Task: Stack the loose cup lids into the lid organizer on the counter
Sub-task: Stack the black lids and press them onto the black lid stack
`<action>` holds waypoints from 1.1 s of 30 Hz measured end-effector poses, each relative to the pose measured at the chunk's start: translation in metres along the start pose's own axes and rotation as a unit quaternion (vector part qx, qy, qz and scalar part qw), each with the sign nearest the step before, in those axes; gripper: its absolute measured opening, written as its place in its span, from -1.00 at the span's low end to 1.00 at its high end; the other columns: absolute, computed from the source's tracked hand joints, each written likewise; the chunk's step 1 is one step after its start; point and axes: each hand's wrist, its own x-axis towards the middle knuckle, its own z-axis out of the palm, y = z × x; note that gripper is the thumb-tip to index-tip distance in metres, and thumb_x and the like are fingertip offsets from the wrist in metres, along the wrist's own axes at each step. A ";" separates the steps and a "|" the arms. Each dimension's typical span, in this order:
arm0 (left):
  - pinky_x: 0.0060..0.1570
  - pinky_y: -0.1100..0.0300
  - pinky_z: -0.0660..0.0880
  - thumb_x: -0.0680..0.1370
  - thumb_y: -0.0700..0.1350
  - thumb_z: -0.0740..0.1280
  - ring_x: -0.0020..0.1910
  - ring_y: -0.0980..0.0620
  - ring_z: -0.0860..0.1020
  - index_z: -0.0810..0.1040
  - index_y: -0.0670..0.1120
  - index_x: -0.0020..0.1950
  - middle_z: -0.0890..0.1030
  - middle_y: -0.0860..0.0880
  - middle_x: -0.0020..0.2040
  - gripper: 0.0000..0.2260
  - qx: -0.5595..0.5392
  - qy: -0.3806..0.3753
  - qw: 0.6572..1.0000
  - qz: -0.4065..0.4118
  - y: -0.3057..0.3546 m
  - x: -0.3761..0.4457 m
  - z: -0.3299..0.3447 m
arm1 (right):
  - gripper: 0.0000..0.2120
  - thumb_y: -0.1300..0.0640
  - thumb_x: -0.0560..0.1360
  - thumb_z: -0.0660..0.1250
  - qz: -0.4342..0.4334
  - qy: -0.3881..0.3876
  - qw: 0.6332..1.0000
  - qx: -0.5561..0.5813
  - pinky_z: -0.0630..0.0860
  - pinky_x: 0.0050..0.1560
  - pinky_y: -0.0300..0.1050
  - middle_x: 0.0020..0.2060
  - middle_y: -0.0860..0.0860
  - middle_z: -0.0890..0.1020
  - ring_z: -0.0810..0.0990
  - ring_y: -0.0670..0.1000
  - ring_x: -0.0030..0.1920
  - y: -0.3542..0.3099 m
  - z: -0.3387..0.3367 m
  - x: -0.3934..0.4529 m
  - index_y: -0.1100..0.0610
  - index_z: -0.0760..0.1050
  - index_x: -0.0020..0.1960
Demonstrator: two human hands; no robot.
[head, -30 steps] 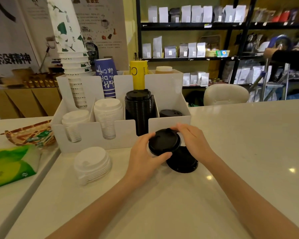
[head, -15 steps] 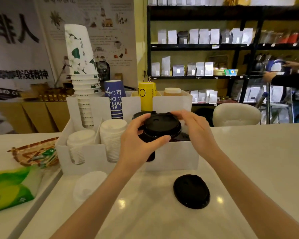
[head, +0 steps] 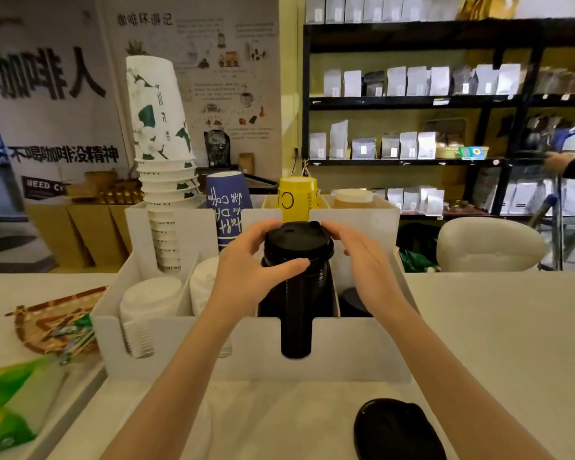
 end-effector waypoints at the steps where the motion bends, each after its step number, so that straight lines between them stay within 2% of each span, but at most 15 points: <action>1: 0.17 0.34 0.36 0.28 -0.09 0.50 0.19 0.10 0.48 0.46 0.02 0.17 0.57 0.07 0.12 -0.50 0.002 -0.002 1.000 -0.003 -0.002 0.001 0.000 | -0.63 0.16 0.58 -0.01 0.004 -0.004 1.000 0.002 0.26 -0.28 -0.69 -0.23 -0.30 0.44 0.40 -0.56 -0.30 0.002 0.001 0.002 -0.22 0.38 -0.21; 4: 0.07 0.48 0.32 0.29 -0.10 0.49 0.17 0.15 0.46 0.44 0.08 0.15 0.53 0.17 0.06 -0.53 0.008 -0.010 1.000 -0.012 -0.005 0.004 0.000 | -0.66 0.14 0.58 0.00 0.020 -0.013 1.000 0.012 0.30 -0.25 -0.64 -0.23 -0.27 0.45 0.40 -0.56 -0.32 0.012 0.002 0.006 -0.18 0.39 -0.23; 7: 0.01 0.46 0.27 0.30 -0.07 0.48 0.19 0.17 0.42 0.43 0.04 0.22 0.51 0.13 0.14 -0.48 0.021 -0.027 0.999 -0.031 -0.008 0.005 -0.001 | -0.69 0.09 0.58 0.01 0.039 -0.011 0.999 0.030 0.33 -0.13 -0.48 -0.20 -0.24 0.48 0.42 -0.52 -0.29 0.021 0.001 0.009 -0.14 0.45 -0.20; 9: -0.02 0.46 0.27 0.30 -0.05 0.48 0.20 0.16 0.42 0.43 0.03 0.25 0.51 0.11 0.16 -0.46 0.027 -0.037 0.998 -0.040 -0.010 0.006 -0.004 | -0.71 0.08 0.58 -0.01 0.044 -0.016 0.999 0.018 0.28 -0.15 -0.59 -0.15 -0.24 0.49 0.42 -0.50 -0.20 0.027 -0.001 0.011 -0.08 0.49 -0.07; 12: 0.03 0.43 0.29 0.30 -0.04 0.48 0.19 0.17 0.43 0.42 0.03 0.26 0.50 0.12 0.15 -0.45 0.032 -0.050 0.997 -0.052 -0.009 0.006 -0.007 | -0.71 0.08 0.58 0.00 0.039 -0.026 0.999 -0.016 0.29 -0.08 -0.57 -0.07 -0.18 0.51 0.42 -0.40 -0.01 0.034 -0.002 0.011 0.02 0.49 0.09; 14: 0.13 0.33 0.31 0.31 -0.05 0.47 0.19 0.17 0.42 0.42 0.03 0.26 0.50 0.12 0.15 -0.46 0.030 -0.057 0.996 -0.059 -0.009 0.006 -0.007 | -0.75 0.12 0.58 0.00 0.020 -0.033 0.998 -0.042 0.25 -0.13 -0.68 -0.11 -0.22 0.48 0.39 -0.52 -0.10 0.034 -0.001 0.009 -0.02 0.45 0.05; 16: 0.18 0.26 0.30 0.32 -0.06 0.46 0.20 0.15 0.43 0.42 0.02 0.26 0.51 0.10 0.15 -0.48 0.030 -0.067 0.995 -0.062 -0.008 0.005 -0.008 | -0.73 0.12 0.58 0.00 0.018 -0.023 0.999 -0.032 0.24 -0.19 -0.71 -0.12 -0.14 0.51 0.40 -0.53 -0.17 0.033 -0.001 0.009 0.00 0.47 0.02; 18: 0.22 0.23 0.30 0.32 -0.07 0.46 0.22 0.13 0.44 0.44 0.01 0.24 0.53 0.07 0.16 -0.50 0.035 -0.081 0.994 -0.065 -0.009 0.005 -0.009 | -0.69 0.11 0.58 -0.02 0.016 -0.019 0.999 -0.031 0.24 -0.19 -0.71 -0.11 -0.06 0.54 0.45 -0.43 -0.14 0.030 -0.003 0.008 0.01 0.50 0.00; 22: 0.32 0.07 0.34 0.31 -0.07 0.47 0.22 0.09 0.46 0.46 0.00 0.20 0.55 0.01 0.18 -0.52 0.047 -0.096 0.992 -0.066 -0.010 0.005 -0.012 | -0.70 0.08 0.58 -0.03 0.020 -0.025 0.998 -0.049 0.25 -0.14 -0.70 -0.06 -0.07 0.54 0.44 -0.32 -0.05 0.029 -0.004 0.004 -0.02 0.49 0.04; 24: 0.31 0.06 0.35 0.32 -0.06 0.46 0.22 0.10 0.45 0.46 0.00 0.20 0.54 0.01 0.19 -0.53 0.052 -0.099 0.991 -0.066 -0.009 0.003 -0.012 | -0.70 0.07 0.58 -0.02 0.018 -0.019 0.998 -0.051 0.26 -0.13 -0.67 -0.05 -0.04 0.55 0.45 -0.28 -0.05 0.029 -0.003 0.003 0.01 0.49 0.04; 27: 0.29 0.14 0.31 0.35 -0.04 0.43 0.26 0.10 0.40 0.40 0.00 0.26 0.50 0.03 0.24 -0.50 0.073 -0.104 0.990 -0.068 -0.007 0.003 -0.013 | -0.65 0.09 0.58 0.01 -0.002 -0.019 0.997 -0.075 0.33 -0.14 -0.55 -0.03 0.19 0.59 0.50 -0.10 -0.11 0.029 -0.002 0.001 0.22 0.52 0.02; 29: 0.23 0.17 0.25 0.36 0.00 0.42 0.33 0.06 0.34 0.27 0.03 0.36 0.43 0.03 0.34 -0.39 0.099 -0.110 0.985 -0.085 -0.005 0.004 -0.013 | -0.63 0.10 0.58 0.01 -0.016 -0.035 0.995 -0.088 0.37 -0.12 -0.45 -0.01 0.30 0.57 0.48 -0.01 -0.05 0.027 -0.005 -0.002 0.31 0.50 0.05; 31: 0.24 0.14 0.24 0.37 0.03 0.41 0.38 0.03 0.28 0.17 0.05 0.41 0.34 0.03 0.41 -0.32 0.124 -0.111 0.982 -0.087 0.000 0.001 -0.012 | -0.64 0.08 0.58 0.03 -0.014 -0.047 0.995 -0.088 0.39 -0.04 -0.31 0.03 0.26 0.57 0.49 0.02 0.02 0.025 -0.008 -0.005 0.27 0.48 0.13; 32: 0.26 0.15 0.23 0.37 0.04 0.40 0.39 0.05 0.26 0.16 0.04 0.41 0.30 0.03 0.43 -0.31 0.136 -0.104 0.982 -0.074 0.005 -0.001 -0.010 | -0.65 0.07 0.57 0.04 -0.001 -0.042 0.995 -0.089 0.38 0.01 -0.28 0.07 0.16 0.56 0.49 -0.04 0.05 0.024 -0.011 -0.008 0.22 0.43 0.21; 33: 0.25 0.18 0.22 0.38 0.04 0.40 0.38 0.09 0.24 0.16 0.04 0.41 0.28 0.04 0.44 -0.32 0.144 -0.089 0.984 -0.054 0.010 -0.004 -0.007 | -0.64 0.05 0.57 0.04 0.011 -0.033 0.995 -0.091 0.36 0.05 -0.34 0.11 0.01 0.52 0.46 -0.15 0.08 0.023 -0.014 -0.011 0.13 0.36 0.30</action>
